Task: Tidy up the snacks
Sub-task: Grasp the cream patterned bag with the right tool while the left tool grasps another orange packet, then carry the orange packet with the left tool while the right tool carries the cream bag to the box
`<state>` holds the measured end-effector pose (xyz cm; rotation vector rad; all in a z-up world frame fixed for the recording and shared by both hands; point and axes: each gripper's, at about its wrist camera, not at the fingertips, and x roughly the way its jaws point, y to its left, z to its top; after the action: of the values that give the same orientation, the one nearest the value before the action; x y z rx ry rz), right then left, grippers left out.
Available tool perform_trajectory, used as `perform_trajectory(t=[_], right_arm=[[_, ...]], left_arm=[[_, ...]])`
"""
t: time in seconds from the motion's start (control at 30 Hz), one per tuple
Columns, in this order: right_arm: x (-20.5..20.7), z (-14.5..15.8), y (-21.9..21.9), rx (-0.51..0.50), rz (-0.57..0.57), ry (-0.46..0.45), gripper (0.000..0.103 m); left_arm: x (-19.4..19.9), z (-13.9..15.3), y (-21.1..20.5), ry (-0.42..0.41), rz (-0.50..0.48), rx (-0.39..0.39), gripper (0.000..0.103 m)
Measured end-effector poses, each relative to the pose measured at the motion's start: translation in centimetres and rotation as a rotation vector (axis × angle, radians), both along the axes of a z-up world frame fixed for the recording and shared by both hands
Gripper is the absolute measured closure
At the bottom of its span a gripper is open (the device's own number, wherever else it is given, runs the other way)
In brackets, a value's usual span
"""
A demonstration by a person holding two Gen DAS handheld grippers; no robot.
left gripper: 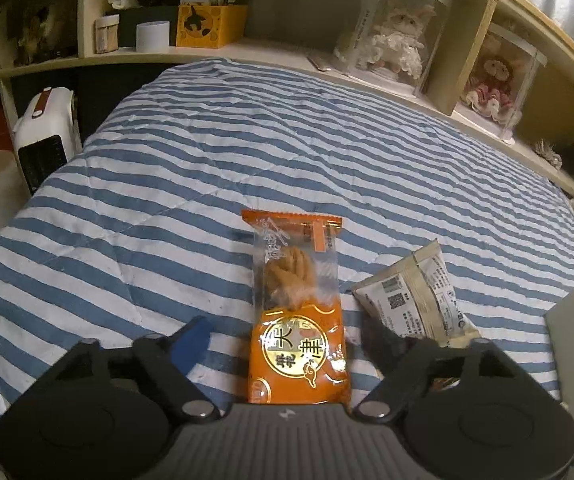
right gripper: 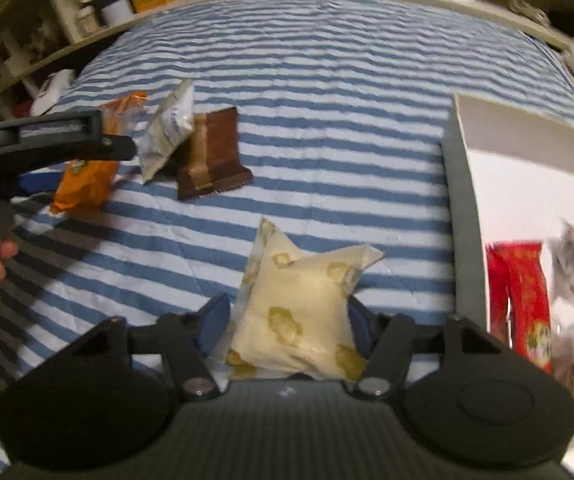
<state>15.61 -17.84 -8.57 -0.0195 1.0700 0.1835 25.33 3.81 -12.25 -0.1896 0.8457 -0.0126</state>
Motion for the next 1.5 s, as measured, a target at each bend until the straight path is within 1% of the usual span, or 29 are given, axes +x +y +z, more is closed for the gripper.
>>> perform_trajectory(t=[0.1,0.17,0.23,0.4,0.6,0.93,1.1,1.2,1.33,1.43,1.5], right_arm=[[0.3,0.6,-0.9,0.03,0.003,-0.012,0.05],[0.4,1.1,-1.4,0.058,0.006,-0.019,0.053],[0.4,1.8,-1.6,0.075,0.016,-0.036,0.053],[-0.5,4.2,-2.6,0.099,0.043,-0.099,0.053],[-0.9,6.5,-4.2,0.135,0.045,-0.153,0.053],[-1.6,11.0,-9.0,0.185,-0.023,-0.259,0.053],[-2.0,12.1,-11.4,0.196,-0.057,-0.294,0.053],[-2.2,12.6,-12.8,0.196,-0.078,-0.31,0.053],[-2.2,13.1,-14.7,0.188,-0.117,-0.322,0.053],[-2.4,13.1,-16.2,0.187,-0.155,-0.328,0.053],[-2.4,13.0,-17.3,0.184,-0.179,-0.328,0.053]], left_arm=[[0.0,0.1,-0.1,0.0,-0.01,0.005,0.039],[0.0,0.3,-0.1,-0.001,-0.018,-0.002,0.052],[0.0,0.5,0.1,-0.001,-0.022,-0.028,0.058],[-0.6,1.5,0.4,-0.015,-0.007,-0.053,0.059],[-2.0,3.8,0.4,-0.065,0.003,-0.062,0.059],[-4.7,7.6,-0.3,-0.153,0.002,-0.091,0.06],[-6.2,9.5,-2.0,-0.191,-0.046,-0.104,0.06],[-7.0,10.5,-3.7,-0.214,-0.095,-0.114,0.06],[-7.4,11.3,-6.8,-0.224,-0.166,-0.136,0.06],[-7.6,11.6,-9.7,-0.226,-0.218,-0.134,0.06],[-7.6,11.7,-11.6,-0.226,-0.254,-0.149,0.06]])
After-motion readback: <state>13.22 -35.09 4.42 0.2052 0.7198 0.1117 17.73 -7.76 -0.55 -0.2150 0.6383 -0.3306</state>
